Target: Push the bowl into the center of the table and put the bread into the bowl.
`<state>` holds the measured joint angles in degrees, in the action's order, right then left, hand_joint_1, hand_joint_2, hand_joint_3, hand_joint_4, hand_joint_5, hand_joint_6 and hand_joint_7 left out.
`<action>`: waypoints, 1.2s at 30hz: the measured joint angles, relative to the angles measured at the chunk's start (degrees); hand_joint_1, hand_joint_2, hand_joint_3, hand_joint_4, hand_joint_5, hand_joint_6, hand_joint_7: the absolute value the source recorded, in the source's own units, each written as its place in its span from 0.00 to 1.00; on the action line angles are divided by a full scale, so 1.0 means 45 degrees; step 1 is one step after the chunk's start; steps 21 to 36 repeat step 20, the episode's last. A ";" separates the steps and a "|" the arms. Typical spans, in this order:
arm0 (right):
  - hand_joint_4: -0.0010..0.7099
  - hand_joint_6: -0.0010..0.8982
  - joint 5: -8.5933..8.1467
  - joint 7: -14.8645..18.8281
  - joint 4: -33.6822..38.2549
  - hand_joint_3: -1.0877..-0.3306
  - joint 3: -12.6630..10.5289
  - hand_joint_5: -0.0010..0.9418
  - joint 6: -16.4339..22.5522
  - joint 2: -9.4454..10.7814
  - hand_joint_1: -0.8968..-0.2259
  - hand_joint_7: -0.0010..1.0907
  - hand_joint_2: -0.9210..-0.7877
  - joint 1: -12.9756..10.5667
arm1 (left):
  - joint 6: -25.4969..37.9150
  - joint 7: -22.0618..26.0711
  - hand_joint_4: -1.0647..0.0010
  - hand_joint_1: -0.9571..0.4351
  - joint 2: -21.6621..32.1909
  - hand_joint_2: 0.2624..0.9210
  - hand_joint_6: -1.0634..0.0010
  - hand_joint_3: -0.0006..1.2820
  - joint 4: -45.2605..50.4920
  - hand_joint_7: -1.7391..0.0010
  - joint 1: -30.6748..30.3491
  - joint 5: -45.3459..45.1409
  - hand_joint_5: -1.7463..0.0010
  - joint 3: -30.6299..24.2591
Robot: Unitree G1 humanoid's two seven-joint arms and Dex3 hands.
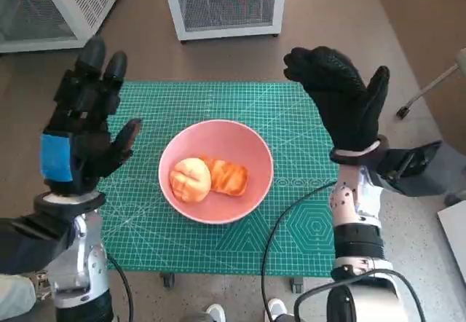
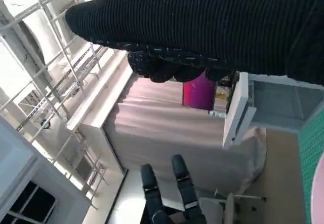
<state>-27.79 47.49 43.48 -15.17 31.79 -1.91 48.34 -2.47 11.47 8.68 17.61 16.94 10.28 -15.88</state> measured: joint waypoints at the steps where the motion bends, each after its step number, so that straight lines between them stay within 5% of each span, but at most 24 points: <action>1: 0.57 0.64 0.0021 -0.0012 0.0001 0.94 0.0031 0.00 0.0048 0.0001 0.66 0.00 0.00 0.0051 | -0.0001 0.0004 0.70 0.24 0.0014 1.00 0.72 0.25 -0.0019 0.92 0.0025 0.0013 0.96 0.0055; 3: 0.57 0.64 0.0101 -0.0031 0.0006 0.94 0.0078 0.00 0.0155 0.0005 0.66 0.00 0.00 0.0126 | -0.0001 0.0021 0.70 0.24 0.0054 1.00 0.73 0.25 -0.0051 0.91 0.0062 0.0065 0.97 0.0126; 6: 0.55 0.63 0.0182 -0.0032 0.0018 0.94 0.0110 0.00 0.0274 0.0000 0.65 0.00 0.00 0.0170 | 0.0000 0.0035 0.69 0.23 0.0130 1.00 0.88 0.24 -0.0065 0.72 0.0097 0.0218 0.98 0.0193; 11: 0.53 0.62 0.0221 -0.0015 0.0182 0.94 0.0115 0.00 0.0400 -0.0014 0.65 0.00 0.00 0.0217 | 0.0000 0.0097 0.68 0.23 0.0317 1.00 0.93 0.23 -0.0083 0.65 0.0148 0.0388 0.99 0.0237; 36: 0.53 0.62 0.0210 0.0129 0.0527 0.94 0.0090 0.00 0.0408 -0.0082 0.66 0.00 0.00 0.0512 | -0.0001 0.0245 0.68 0.25 0.0542 1.00 0.95 0.23 -0.0198 0.63 0.0428 0.0916 0.99 0.0234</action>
